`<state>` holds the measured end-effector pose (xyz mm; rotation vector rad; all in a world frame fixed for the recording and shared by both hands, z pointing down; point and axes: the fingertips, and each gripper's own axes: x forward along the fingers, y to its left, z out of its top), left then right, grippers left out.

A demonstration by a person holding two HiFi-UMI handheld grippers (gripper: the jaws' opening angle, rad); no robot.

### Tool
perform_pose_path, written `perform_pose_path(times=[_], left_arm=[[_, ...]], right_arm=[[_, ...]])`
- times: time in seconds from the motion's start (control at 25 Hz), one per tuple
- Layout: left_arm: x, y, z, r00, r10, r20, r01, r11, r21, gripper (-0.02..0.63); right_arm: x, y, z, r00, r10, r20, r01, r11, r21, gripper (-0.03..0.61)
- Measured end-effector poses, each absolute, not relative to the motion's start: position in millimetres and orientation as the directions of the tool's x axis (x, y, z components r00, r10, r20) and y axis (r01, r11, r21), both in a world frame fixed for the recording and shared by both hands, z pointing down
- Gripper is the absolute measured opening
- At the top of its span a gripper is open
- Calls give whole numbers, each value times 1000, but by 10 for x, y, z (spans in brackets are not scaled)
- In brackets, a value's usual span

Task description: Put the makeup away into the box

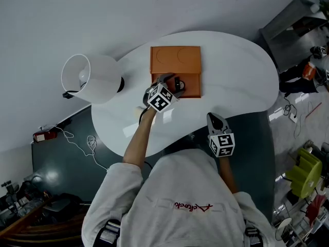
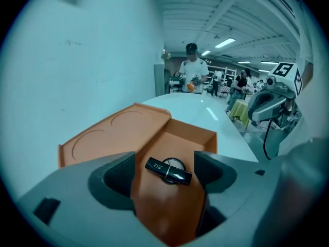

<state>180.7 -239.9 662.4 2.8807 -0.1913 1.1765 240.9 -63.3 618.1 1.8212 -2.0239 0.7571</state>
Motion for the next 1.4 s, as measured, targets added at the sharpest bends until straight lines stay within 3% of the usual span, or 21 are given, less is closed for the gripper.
perform_pose_path(times=[0.48, 0.6, 0.72, 1.4], left_arm=[[1473, -2351, 6360, 737, -220, 640, -224, -972, -76, 328], [1298, -2331, 6280, 733, -270, 624, -254, -960, -117, 162], [1087, -2298, 6213, 729, -322, 604, -293, -944, -149, 34], [-578, -2164, 6265, 608, -515, 605, -590, -803, -90, 11]], right_arm=[[2190, -551, 6100, -182, -822, 540, -980, 107, -168, 20], [2081, -564, 6077, -206, -821, 532, -976, 137, -166, 20], [1951, -577, 6061, -235, -816, 528, -971, 174, -163, 20], [915, -829, 6061, -456, -724, 517, -884, 436, -170, 20]])
